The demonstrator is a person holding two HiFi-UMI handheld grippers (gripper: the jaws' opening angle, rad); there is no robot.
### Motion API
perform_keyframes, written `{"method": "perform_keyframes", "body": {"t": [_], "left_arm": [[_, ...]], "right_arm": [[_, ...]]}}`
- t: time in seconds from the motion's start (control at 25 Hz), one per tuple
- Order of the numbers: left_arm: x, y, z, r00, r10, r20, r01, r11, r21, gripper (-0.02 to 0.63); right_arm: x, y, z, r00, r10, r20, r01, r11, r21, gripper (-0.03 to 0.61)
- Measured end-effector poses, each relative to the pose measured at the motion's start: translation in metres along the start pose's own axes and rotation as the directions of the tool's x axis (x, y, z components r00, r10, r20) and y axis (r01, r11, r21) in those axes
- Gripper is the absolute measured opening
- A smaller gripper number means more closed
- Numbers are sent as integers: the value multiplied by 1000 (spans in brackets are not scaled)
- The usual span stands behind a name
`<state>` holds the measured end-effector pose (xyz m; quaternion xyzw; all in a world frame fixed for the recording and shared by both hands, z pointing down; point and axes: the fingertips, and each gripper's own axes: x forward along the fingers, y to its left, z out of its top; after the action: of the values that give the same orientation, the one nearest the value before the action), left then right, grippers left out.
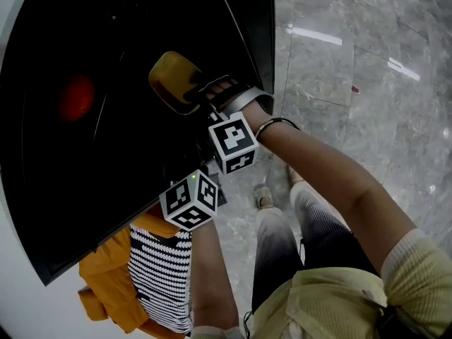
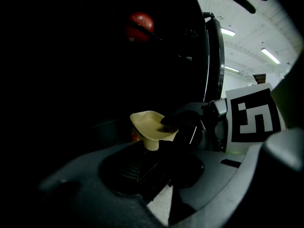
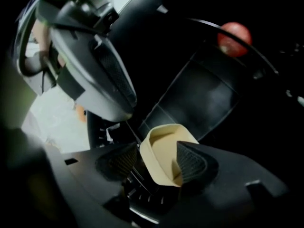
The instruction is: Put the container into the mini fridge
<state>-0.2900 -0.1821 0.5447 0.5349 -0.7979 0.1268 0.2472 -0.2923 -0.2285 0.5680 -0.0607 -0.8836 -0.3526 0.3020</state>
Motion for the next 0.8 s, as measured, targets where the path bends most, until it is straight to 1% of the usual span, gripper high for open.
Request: {"method": "perform_keyframes", "body": {"t": [0.16,0.24,0.36,0.44,0.56,0.8], "left_arm": [[-5,-8,8,999,-44,7,44,999,-4,84],[-9,-13,11,998,-66,8,66,998,-10,83],[-17,-20,19,997,-80,12,80,997,15,83],[-22,-23,24,996,-87,20,87,996,32,83],[-30,-27,27,994,-98,38,97,995,32,83],[-42,-39,41,989,-142,52,140,989,47,75]], "right_arm": [[-15,-7,4,999,-35,8,34,995,89,242],[-25,-10,7,999,-41,23,37,987,155,242],[-40,-20,6,997,-71,18,64,969,237,242],[-52,-28,4,995,-96,19,86,949,304,241],[-69,-36,3,991,-134,20,115,907,404,227],[-99,-49,5,981,-192,-2,165,838,521,204]]}}
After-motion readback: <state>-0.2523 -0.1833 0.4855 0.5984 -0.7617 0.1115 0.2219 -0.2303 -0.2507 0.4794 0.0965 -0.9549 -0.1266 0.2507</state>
